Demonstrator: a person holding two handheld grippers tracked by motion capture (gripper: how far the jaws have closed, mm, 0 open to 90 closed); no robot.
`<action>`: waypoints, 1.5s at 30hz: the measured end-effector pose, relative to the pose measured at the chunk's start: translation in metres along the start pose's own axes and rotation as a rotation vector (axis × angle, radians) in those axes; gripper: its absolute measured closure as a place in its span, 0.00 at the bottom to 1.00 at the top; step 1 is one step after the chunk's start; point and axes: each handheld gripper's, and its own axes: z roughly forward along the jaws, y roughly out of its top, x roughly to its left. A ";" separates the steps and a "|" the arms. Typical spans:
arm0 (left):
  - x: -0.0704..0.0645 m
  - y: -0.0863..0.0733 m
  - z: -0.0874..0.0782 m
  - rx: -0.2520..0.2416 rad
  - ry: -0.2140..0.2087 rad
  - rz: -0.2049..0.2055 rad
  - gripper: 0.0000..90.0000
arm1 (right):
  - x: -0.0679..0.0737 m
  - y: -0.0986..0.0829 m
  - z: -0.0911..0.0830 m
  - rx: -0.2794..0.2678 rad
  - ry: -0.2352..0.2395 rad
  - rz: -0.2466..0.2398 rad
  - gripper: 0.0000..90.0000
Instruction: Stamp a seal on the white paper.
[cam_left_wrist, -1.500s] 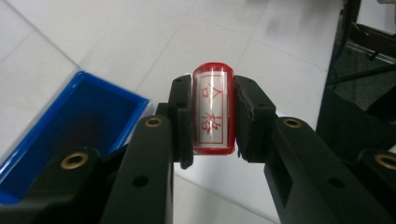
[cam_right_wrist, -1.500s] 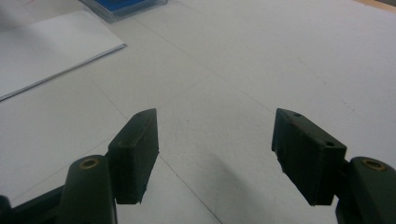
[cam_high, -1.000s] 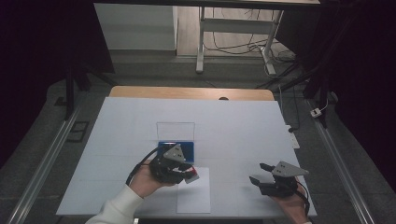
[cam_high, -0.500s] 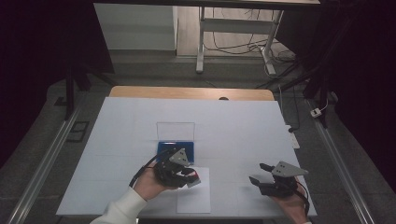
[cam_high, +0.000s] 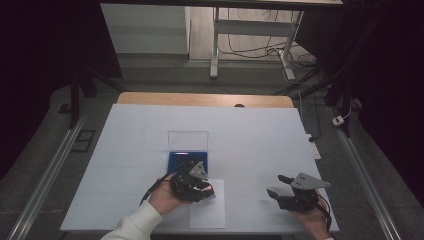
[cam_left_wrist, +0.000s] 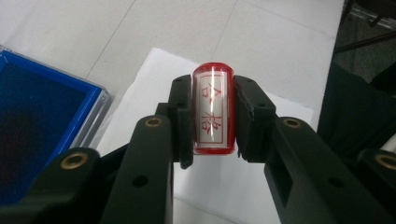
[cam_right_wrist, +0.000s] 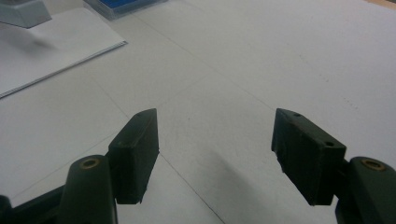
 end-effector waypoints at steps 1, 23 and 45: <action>0.000 0.000 0.001 0.002 0.003 -0.002 0.78 | 0.000 0.000 0.000 0.000 0.000 0.000 0.35; 0.001 -0.002 0.014 0.051 0.025 0.005 0.78 | 0.000 0.000 0.000 0.006 -0.006 0.002 0.35; -0.001 -0.003 0.021 0.067 0.029 0.010 0.78 | 0.000 0.000 0.001 0.006 0.003 0.000 0.35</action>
